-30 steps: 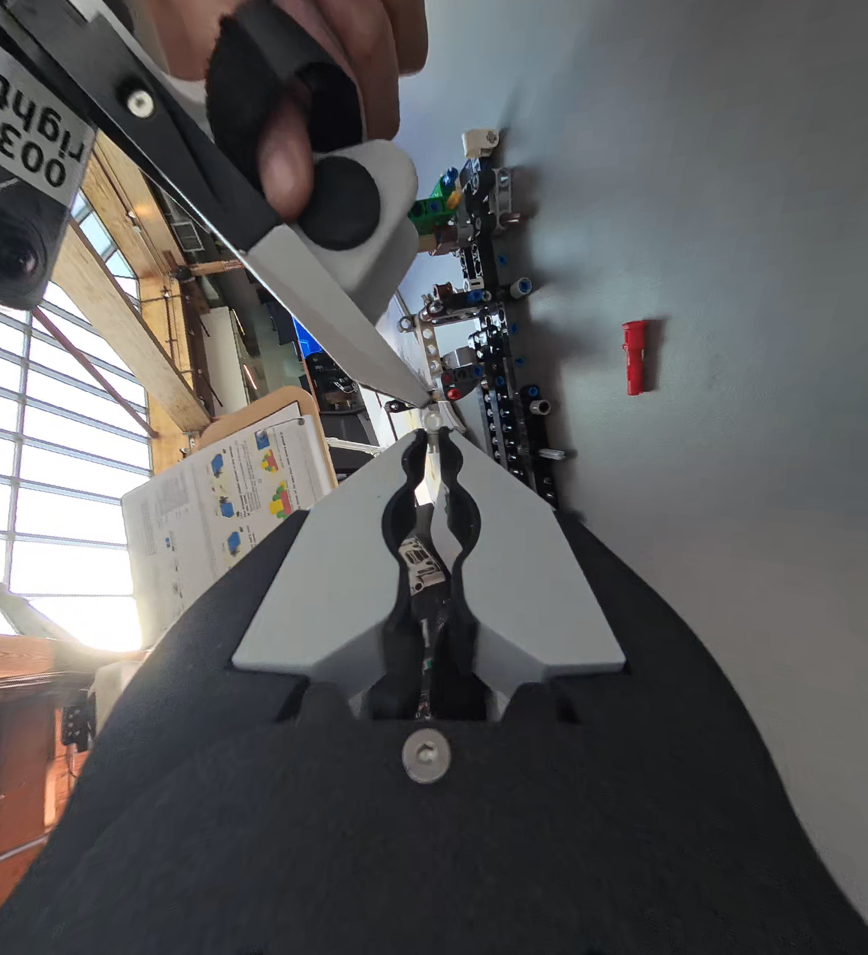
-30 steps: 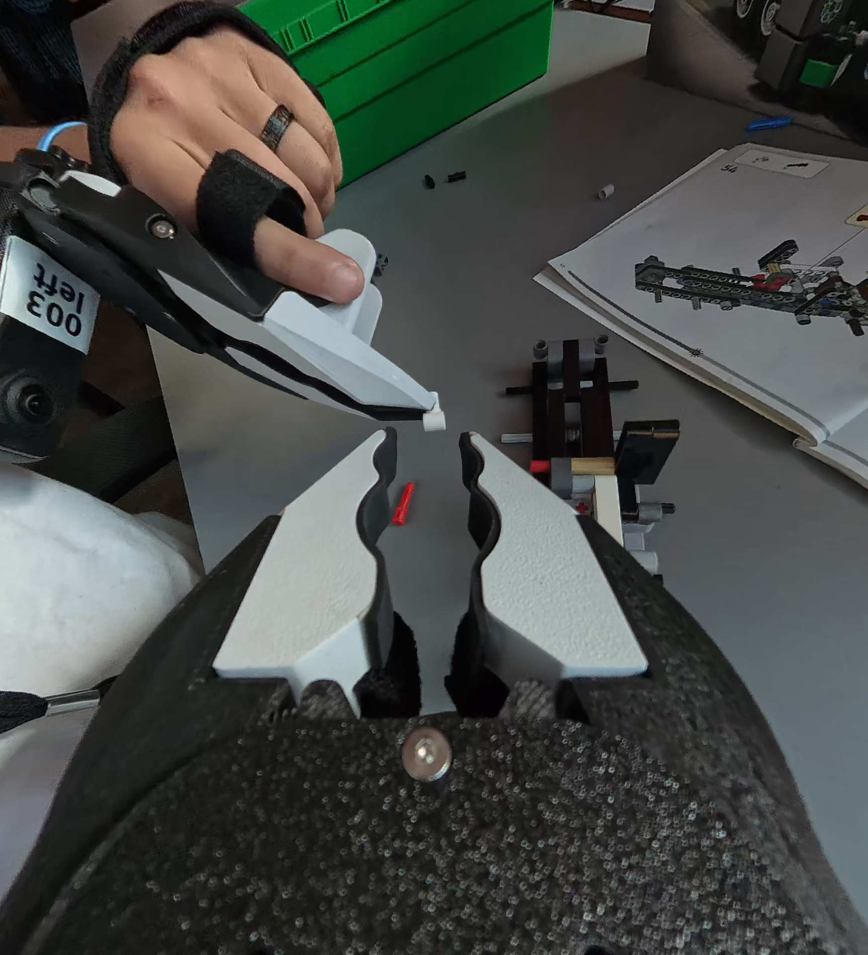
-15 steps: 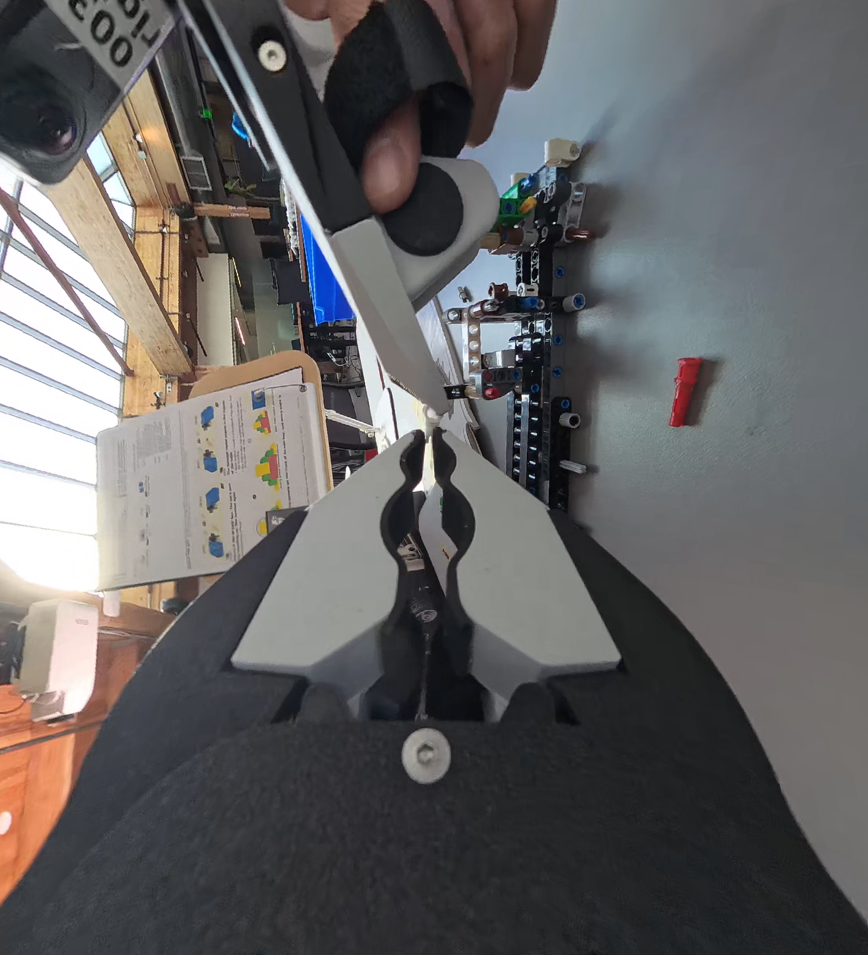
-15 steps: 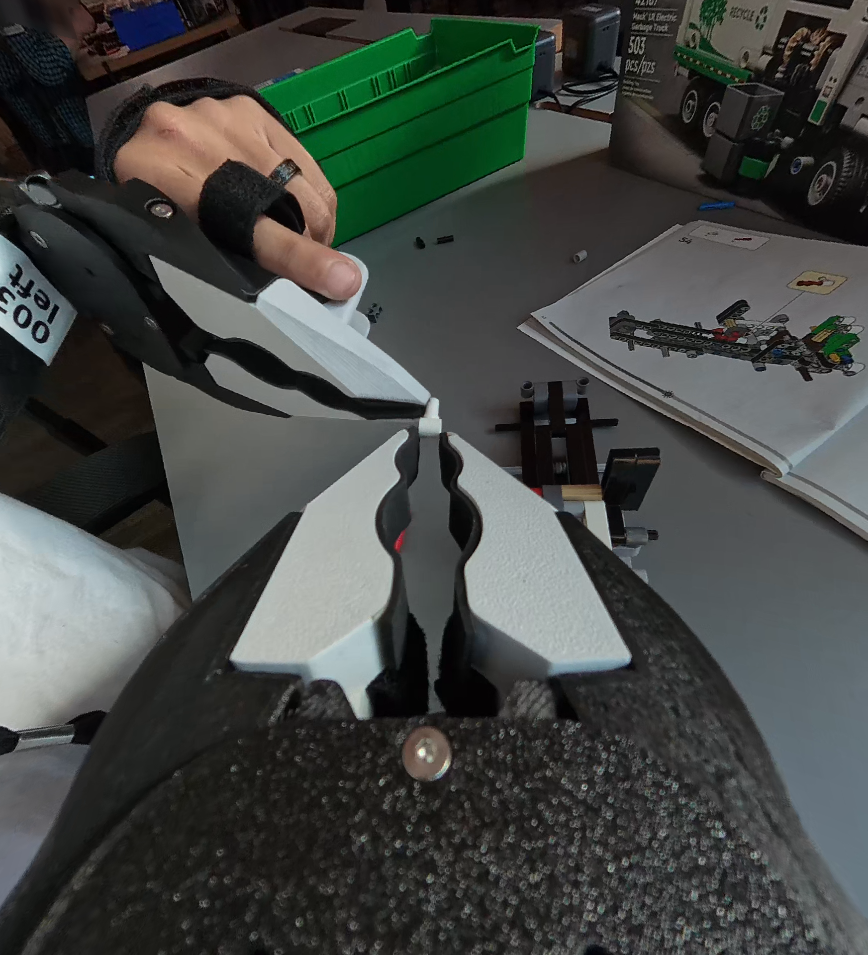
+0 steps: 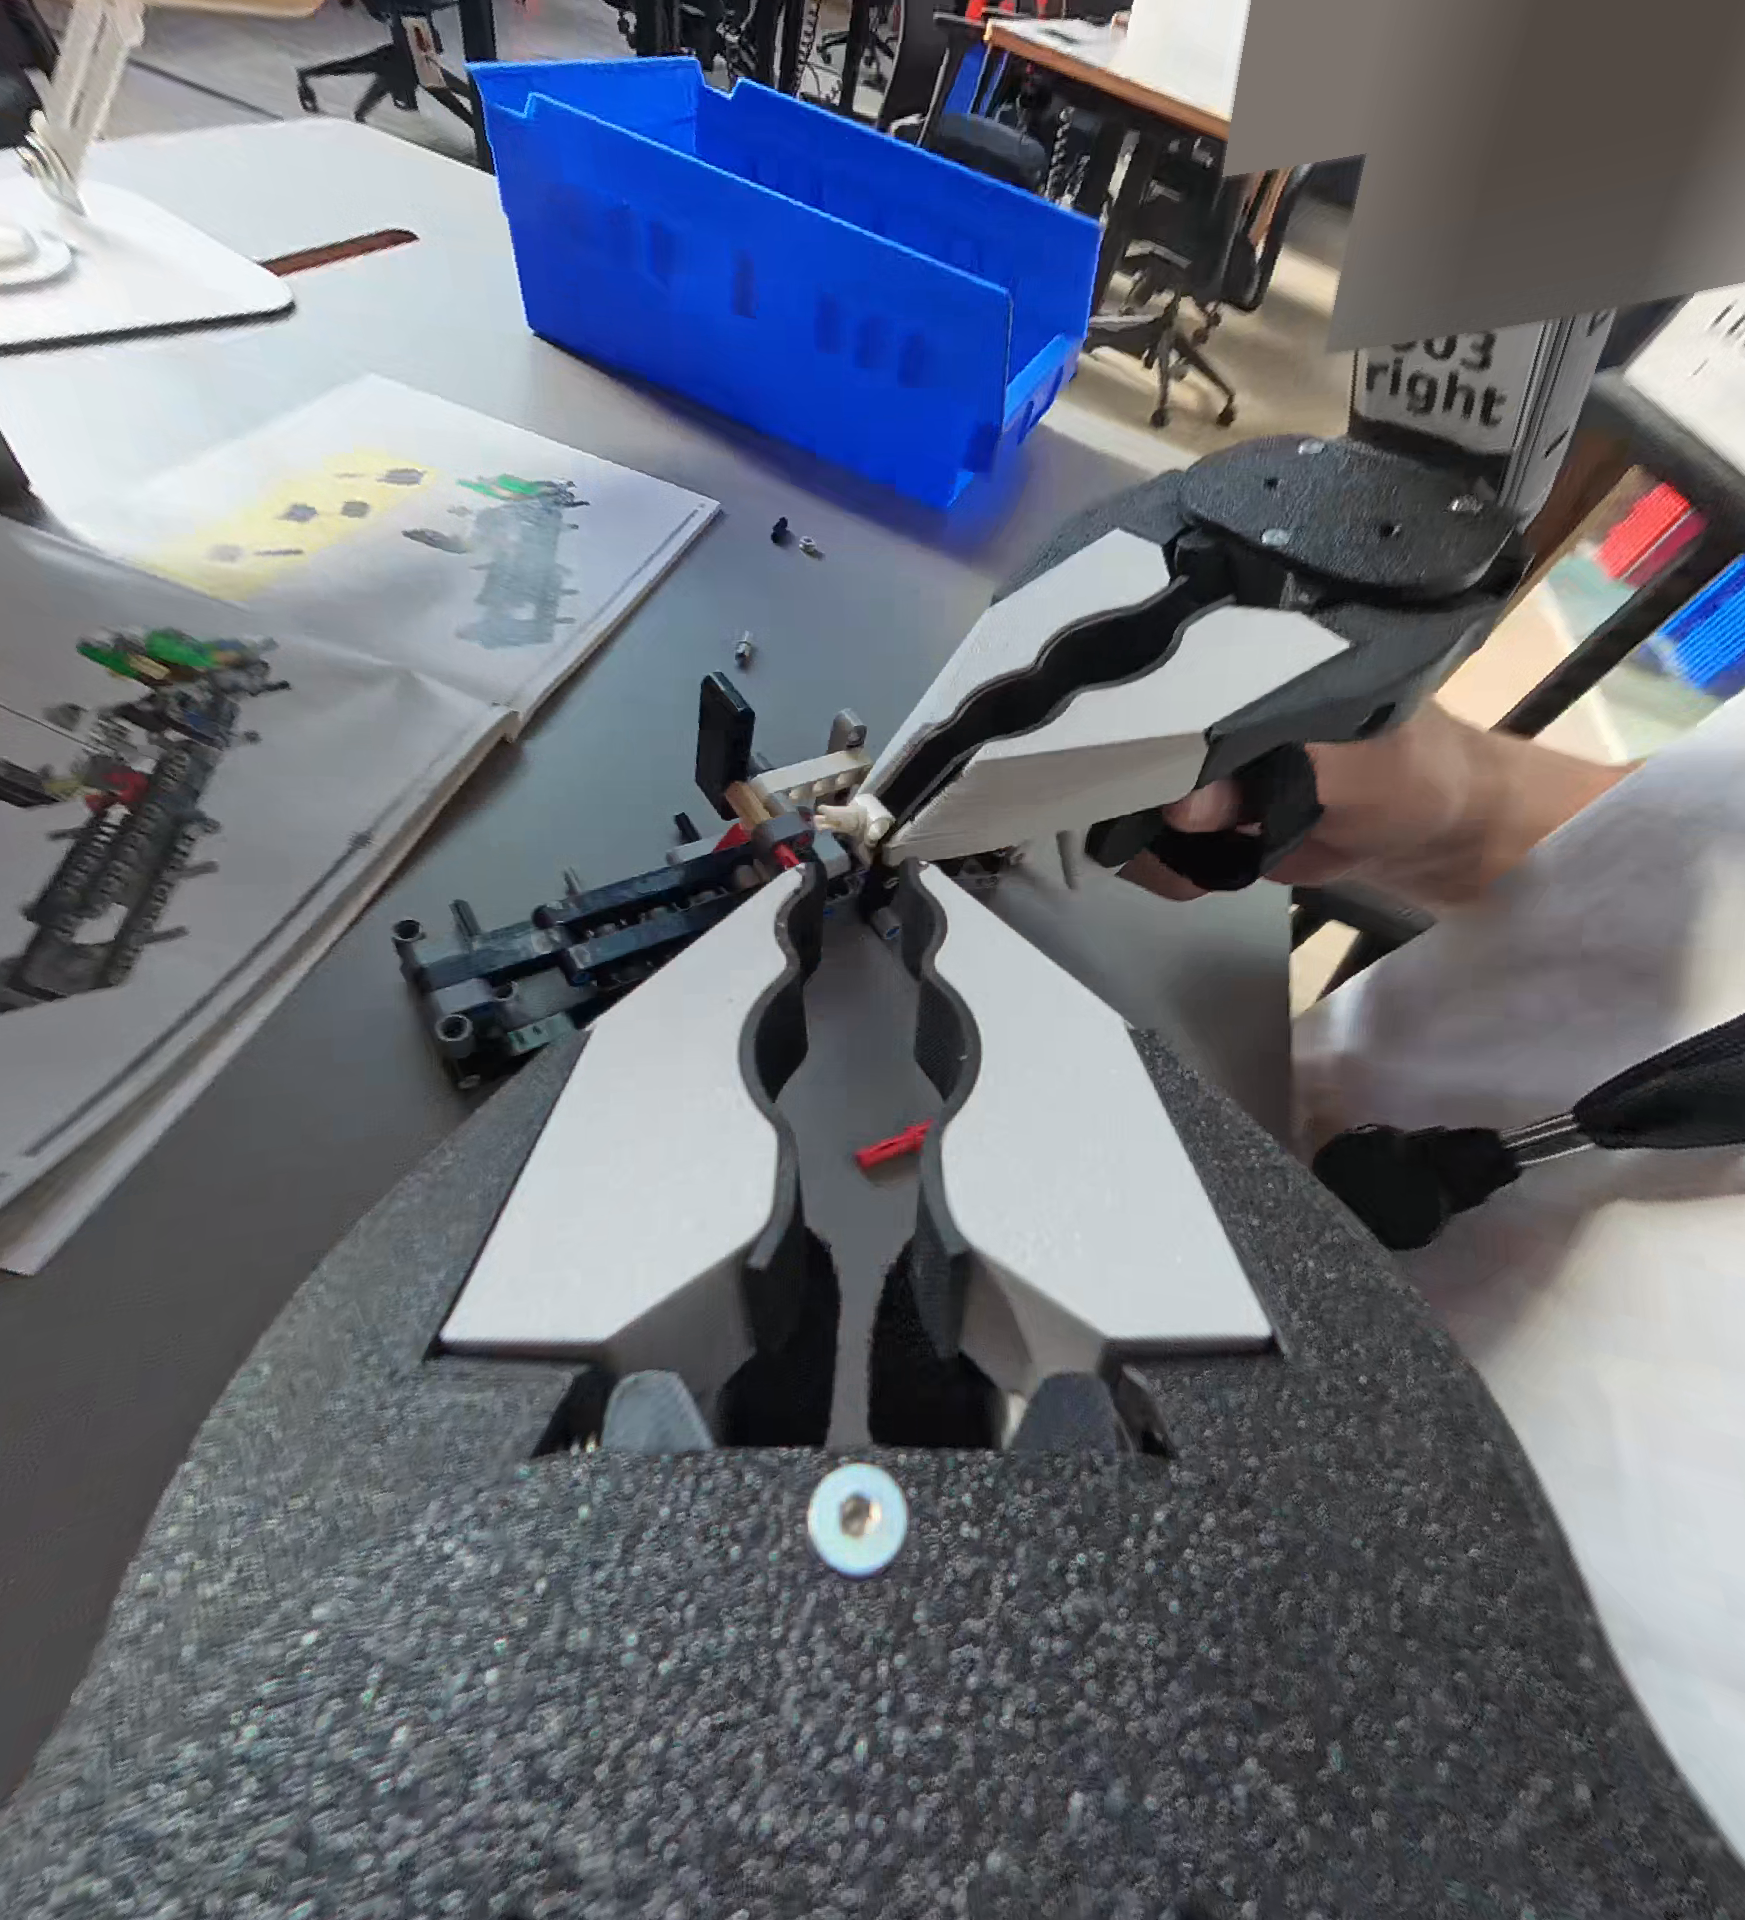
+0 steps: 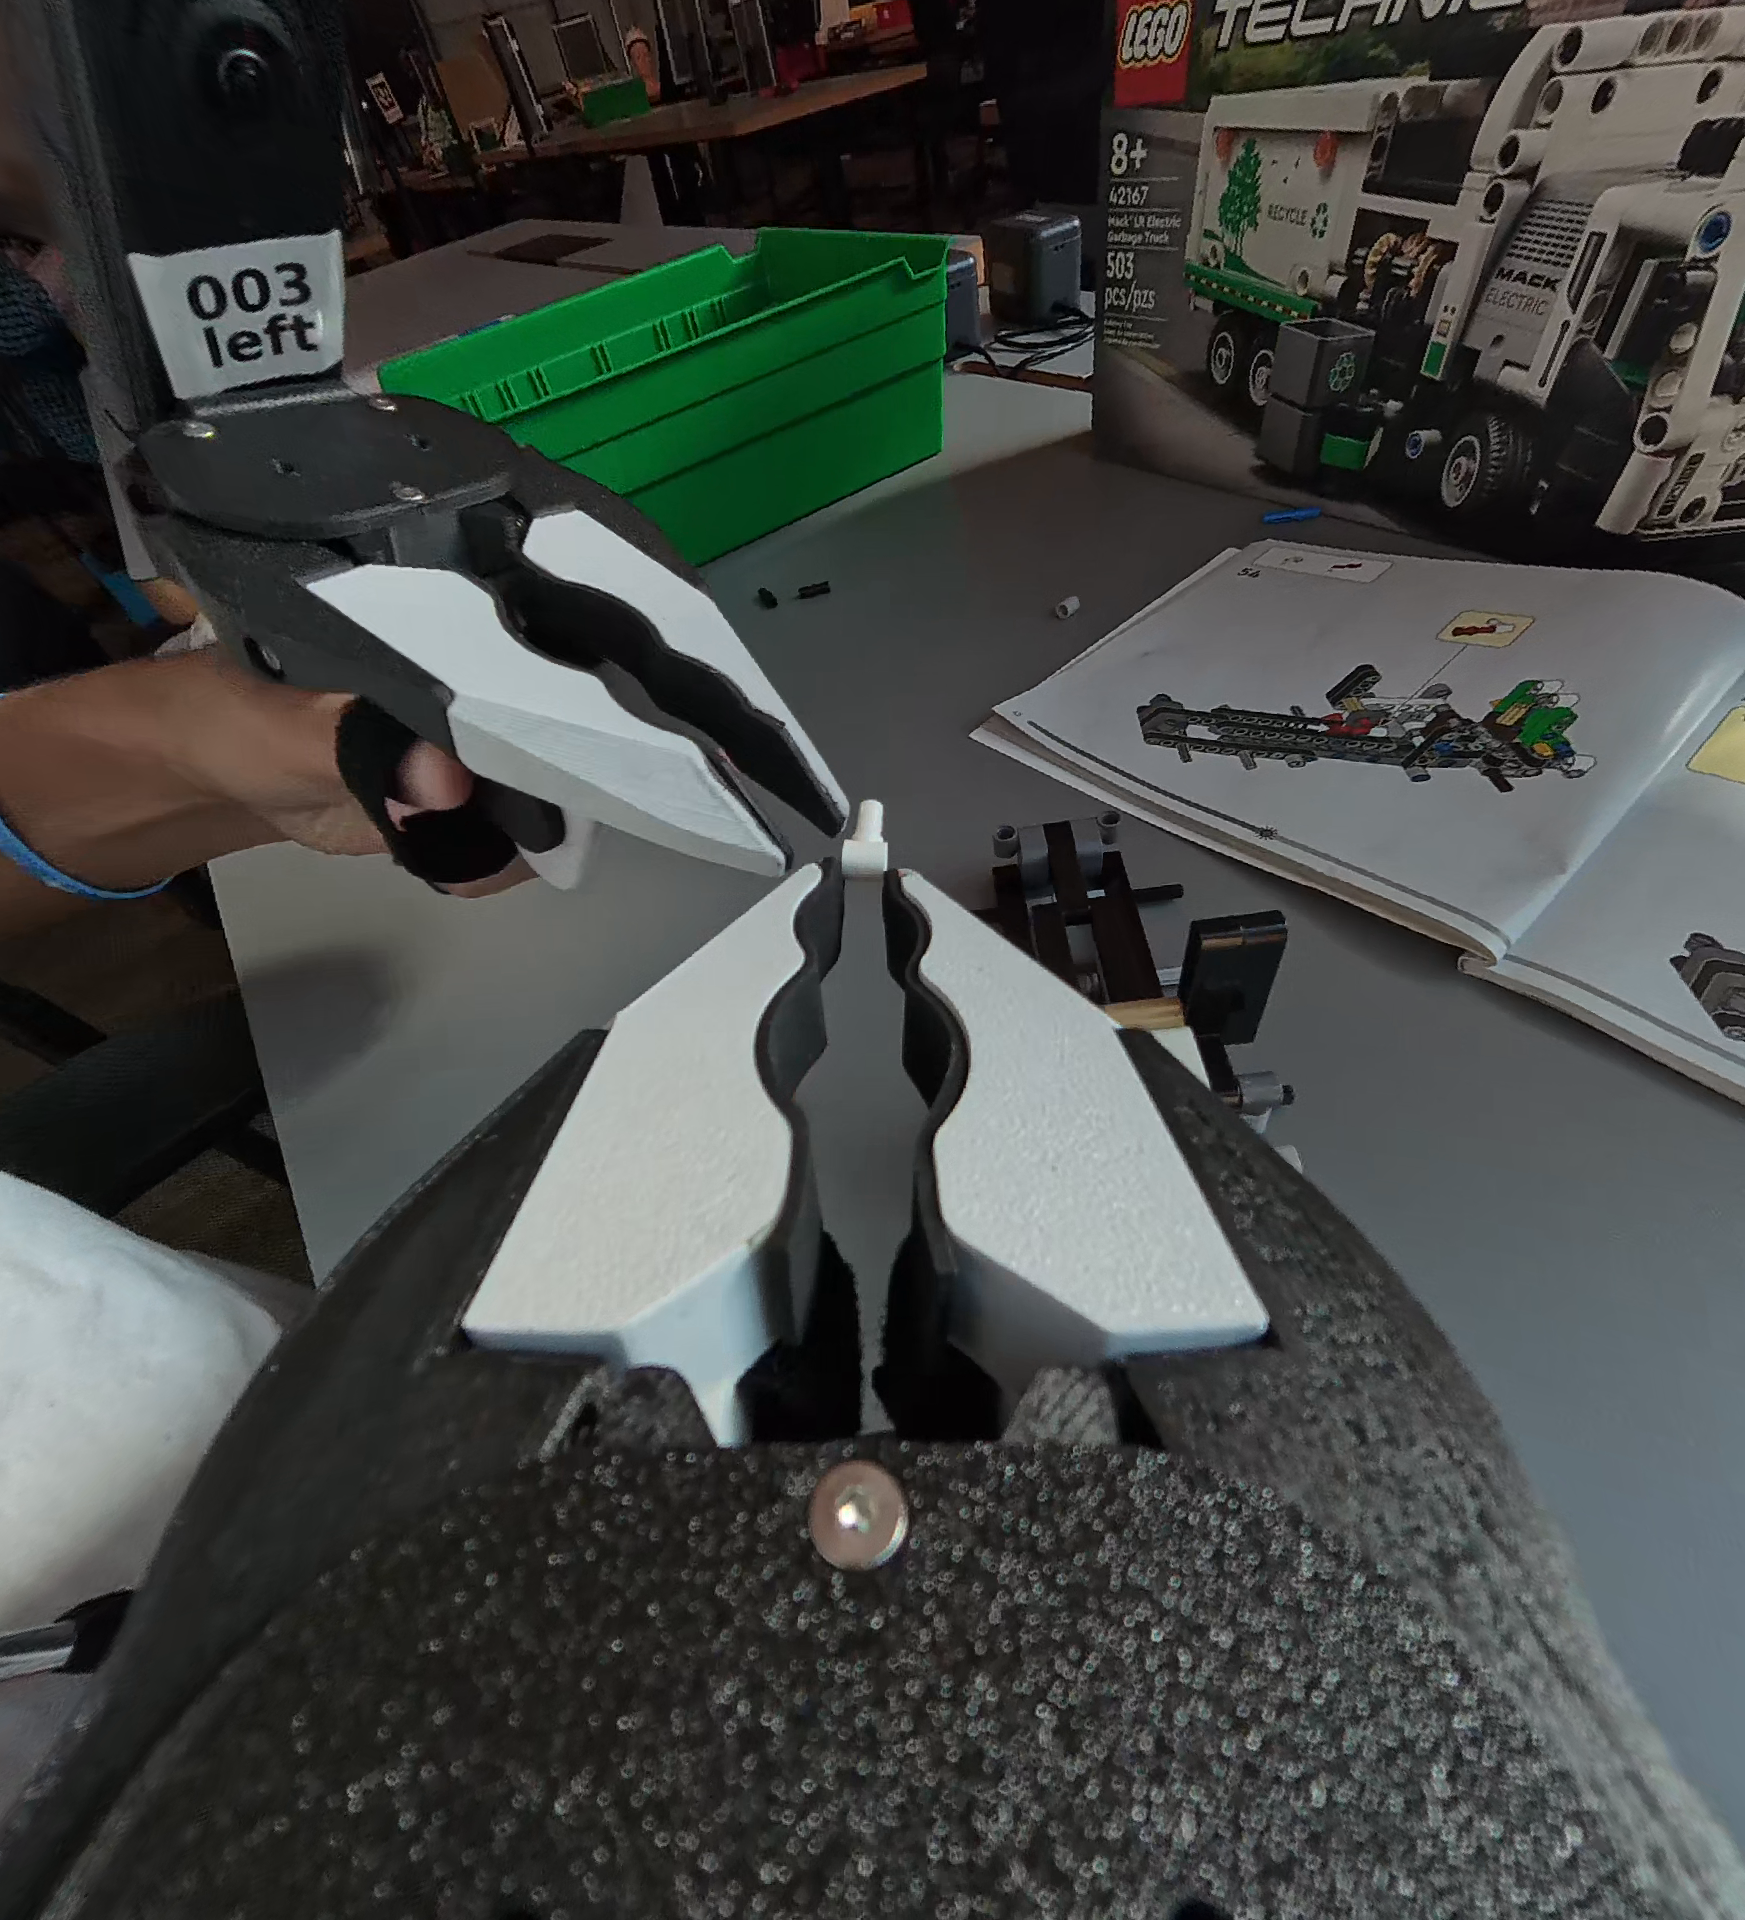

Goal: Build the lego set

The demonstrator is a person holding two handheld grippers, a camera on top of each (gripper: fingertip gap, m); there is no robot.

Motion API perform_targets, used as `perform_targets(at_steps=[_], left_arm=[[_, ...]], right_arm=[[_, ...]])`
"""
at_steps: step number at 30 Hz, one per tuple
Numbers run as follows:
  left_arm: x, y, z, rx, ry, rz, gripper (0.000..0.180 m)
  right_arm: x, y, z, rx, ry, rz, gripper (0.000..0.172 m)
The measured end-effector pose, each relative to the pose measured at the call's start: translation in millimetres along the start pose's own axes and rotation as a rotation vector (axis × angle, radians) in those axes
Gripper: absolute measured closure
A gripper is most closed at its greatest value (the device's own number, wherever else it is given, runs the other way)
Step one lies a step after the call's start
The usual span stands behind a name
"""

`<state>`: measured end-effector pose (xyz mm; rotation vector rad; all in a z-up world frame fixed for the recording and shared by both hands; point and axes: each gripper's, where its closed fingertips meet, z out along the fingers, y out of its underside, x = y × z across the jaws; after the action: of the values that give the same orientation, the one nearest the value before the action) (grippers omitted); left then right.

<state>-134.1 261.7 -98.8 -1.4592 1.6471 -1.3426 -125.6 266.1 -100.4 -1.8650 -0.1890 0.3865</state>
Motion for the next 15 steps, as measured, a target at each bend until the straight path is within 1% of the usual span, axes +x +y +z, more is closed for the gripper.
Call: perform_targets(at_steps=[3,6,9,13,15], left_arm=[[-2,-2,-2,0.058,0.075,-0.232,0.168],[-7,1,-3,0.071,0.133,-0.429,0.167],[-9,1,-4,0.093,0.184,-0.523,0.169],[-10,0,-7,0.105,0.223,-0.594,0.170],[-8,0,-6,0.100,0.244,-0.619,0.172]], right_arm=[[-1,3,1,-0.018,0.023,-0.051,0.166],[-2,6,3,-0.036,0.042,-0.104,0.166],[-5,8,6,-0.049,0.035,-0.112,0.166],[-8,7,7,-0.045,0.009,-0.064,0.165],[-9,8,7,-0.050,0.011,-0.070,0.165]])
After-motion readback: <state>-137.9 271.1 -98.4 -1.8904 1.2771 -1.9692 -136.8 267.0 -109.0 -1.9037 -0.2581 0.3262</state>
